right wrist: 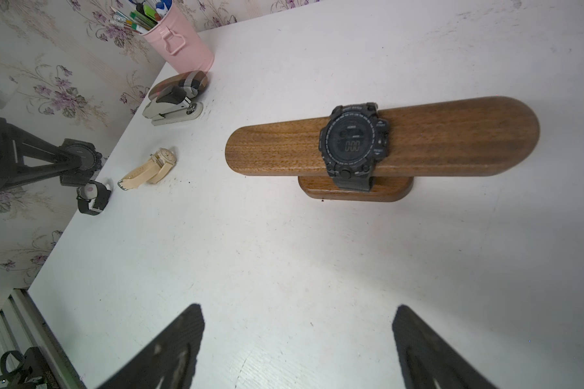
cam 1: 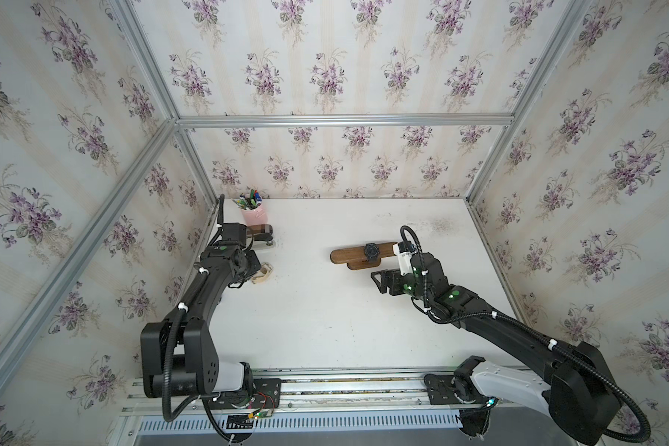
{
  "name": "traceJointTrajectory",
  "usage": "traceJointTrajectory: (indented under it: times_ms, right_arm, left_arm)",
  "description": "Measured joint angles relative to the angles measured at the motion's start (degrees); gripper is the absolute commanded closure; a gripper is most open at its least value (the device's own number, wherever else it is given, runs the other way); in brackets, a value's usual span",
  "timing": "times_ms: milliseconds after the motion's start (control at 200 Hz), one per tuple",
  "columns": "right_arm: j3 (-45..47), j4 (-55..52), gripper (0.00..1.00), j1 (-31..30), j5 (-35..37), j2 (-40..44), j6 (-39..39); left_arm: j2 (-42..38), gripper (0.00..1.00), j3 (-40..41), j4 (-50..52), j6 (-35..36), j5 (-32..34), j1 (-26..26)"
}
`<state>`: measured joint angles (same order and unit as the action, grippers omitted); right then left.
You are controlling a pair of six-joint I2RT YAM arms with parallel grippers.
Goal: Place watch on stand
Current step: Pick up the watch at the center of the board.
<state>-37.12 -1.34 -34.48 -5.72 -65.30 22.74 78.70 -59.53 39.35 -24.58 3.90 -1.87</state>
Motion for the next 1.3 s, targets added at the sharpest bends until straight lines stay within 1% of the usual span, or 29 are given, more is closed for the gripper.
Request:
traceJointTrajectory:
  times_ms: [100, 230, 375, 590, 684, 944, 1029, 1169, 1299]
  right_arm:
    - [-0.59, -0.02, 0.12, 0.00, -0.76, 0.02, 0.59]
    - [-1.44, -0.02, 0.12, -0.02, -1.73, 0.39, 1.36]
    - [-2.27, 0.04, 0.13, -0.55, -2.75, 1.57, 2.82]
    - [-2.86, 0.61, 0.14, -3.13, -4.02, 3.93, 5.84]
    - [-3.39, 1.09, 0.14, -4.26, -4.39, 4.66, 7.45]
    - [-4.09, 3.28, 0.12, -8.85, -3.45, 7.45, 13.92]
    - [-4.09, 3.93, 0.12, -9.94, -2.34, 7.67, 16.39]
    - [-4.09, 4.22, 0.12, -11.30, -0.39, 7.67, 19.19]
    - [-4.31, 4.00, 0.14, -11.69, 1.53, 7.54, 20.37]
  left_arm:
    - [-1.79, 0.90, -0.74, -0.81, 1.18, -2.86, 3.76]
    - [-3.74, 0.90, -2.32, -2.58, 2.75, -6.27, 10.93]
    - [-5.14, 0.91, -2.29, -5.29, 2.99, -9.38, 17.64]
    - [-6.10, 0.91, -0.50, -13.55, 3.02, -14.19, 29.29]
    - [-6.10, 0.91, 1.09, -17.66, 3.04, -15.39, 33.27]
    - [-6.78, 0.91, 6.01, -29.31, 4.44, -15.72, 43.39]
    - [-6.80, 0.91, 7.06, -32.85, 5.27, -14.34, 46.16]
    - [-6.75, 0.91, 7.69, -36.85, 6.99, -12.31, 49.18]
    - [-6.05, 0.91, 7.45, -38.88, 8.41, -10.97, 51.19]
